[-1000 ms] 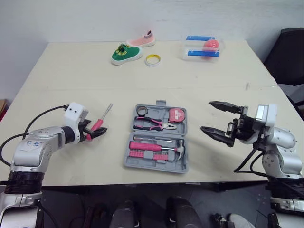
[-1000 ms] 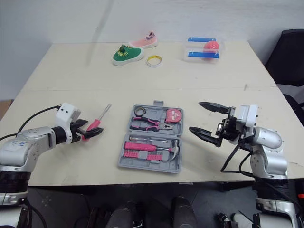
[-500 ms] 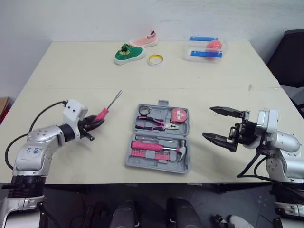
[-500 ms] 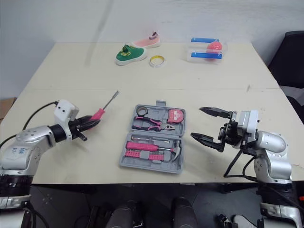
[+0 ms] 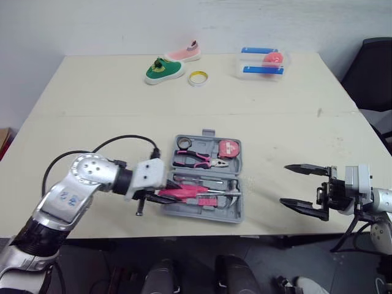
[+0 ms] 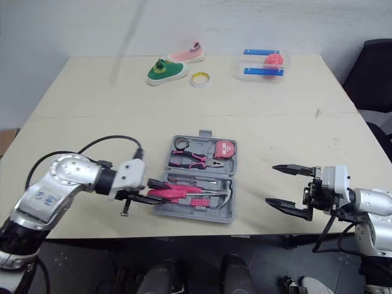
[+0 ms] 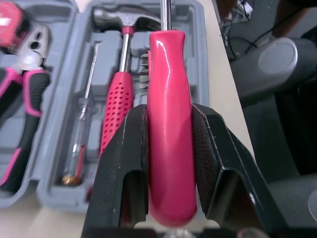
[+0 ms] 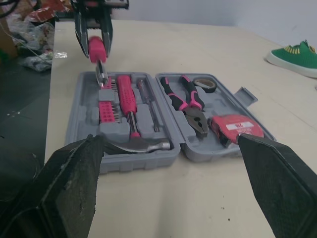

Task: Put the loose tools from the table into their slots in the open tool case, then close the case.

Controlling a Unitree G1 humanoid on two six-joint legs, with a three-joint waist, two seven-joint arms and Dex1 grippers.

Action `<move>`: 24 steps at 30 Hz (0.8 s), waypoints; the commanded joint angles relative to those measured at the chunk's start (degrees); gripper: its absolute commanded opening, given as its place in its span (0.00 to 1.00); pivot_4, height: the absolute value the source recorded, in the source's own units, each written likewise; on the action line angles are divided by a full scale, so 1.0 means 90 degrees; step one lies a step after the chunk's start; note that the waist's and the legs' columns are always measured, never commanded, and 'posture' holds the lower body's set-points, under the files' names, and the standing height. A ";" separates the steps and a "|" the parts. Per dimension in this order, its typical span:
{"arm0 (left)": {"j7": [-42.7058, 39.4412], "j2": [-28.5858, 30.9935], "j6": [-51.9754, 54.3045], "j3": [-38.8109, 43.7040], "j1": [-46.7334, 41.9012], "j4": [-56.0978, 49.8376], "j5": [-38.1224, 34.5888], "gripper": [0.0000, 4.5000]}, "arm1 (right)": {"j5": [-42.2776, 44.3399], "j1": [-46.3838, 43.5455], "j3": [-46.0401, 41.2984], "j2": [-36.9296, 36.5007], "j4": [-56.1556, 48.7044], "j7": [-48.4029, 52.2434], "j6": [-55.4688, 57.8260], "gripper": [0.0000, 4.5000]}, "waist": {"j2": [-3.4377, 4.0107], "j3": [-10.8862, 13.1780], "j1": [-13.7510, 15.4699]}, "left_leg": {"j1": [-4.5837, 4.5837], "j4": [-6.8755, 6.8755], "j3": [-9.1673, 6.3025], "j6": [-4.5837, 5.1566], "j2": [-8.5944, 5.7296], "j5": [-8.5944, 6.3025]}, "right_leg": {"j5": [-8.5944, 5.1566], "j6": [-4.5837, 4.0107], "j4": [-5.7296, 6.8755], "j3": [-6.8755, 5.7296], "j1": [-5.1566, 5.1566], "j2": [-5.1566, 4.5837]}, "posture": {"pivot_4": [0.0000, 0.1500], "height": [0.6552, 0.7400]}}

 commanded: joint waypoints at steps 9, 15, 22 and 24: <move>-0.0105 0.0027 0.0354 -0.0788 -0.0219 -0.0080 0.0925 0.12 | 0.0078 0.0367 -0.0067 -0.0080 -0.0655 -0.0002 0.0167 1.00 | -0.0004 0.0003 0.0009 | -0.0002 0.0021 -0.0002 0.0001 0.0012 -0.0002 | 0.0000 0.0000 0.0004 0.0005 0.0000 0.0010 | 1.00 1.00; 0.0039 -0.0113 0.0511 -0.0815 -0.0252 -0.0017 0.1090 0.12 | 0.0045 0.0412 -0.0043 -0.0071 -0.0817 -0.0165 0.0242 1.00 | -0.0004 0.0003 0.0095 | -0.0002 0.0027 -0.0003 0.0004 0.0012 -0.0004 | 0.0000 0.0000 0.0004 0.0007 0.0002 0.0009 | 1.00 1.00; -0.0291 -0.0246 0.0391 -0.0467 -0.0376 -0.0256 0.0584 0.64 | 0.0006 0.0354 0.0027 -0.0056 -0.0864 -0.0272 0.0279 1.00 | -0.0004 0.0003 0.0128 | -0.0002 0.0027 -0.0003 0.0004 0.0013 -0.0005 | 0.0000 -0.0001 0.0003 0.0006 0.0003 0.0009 | 1.00 1.00; -0.0304 -0.0350 0.0450 -0.0255 -0.0478 -0.0272 0.0360 0.64 | -0.0010 0.0320 0.0048 -0.0059 -0.0849 -0.0291 0.0280 1.00 | -0.0006 0.0003 0.0133 | -0.0004 0.0028 -0.0004 0.0004 0.0013 -0.0005 | 0.0000 -0.0001 0.0004 0.0005 0.0003 0.0008 | 1.00 1.00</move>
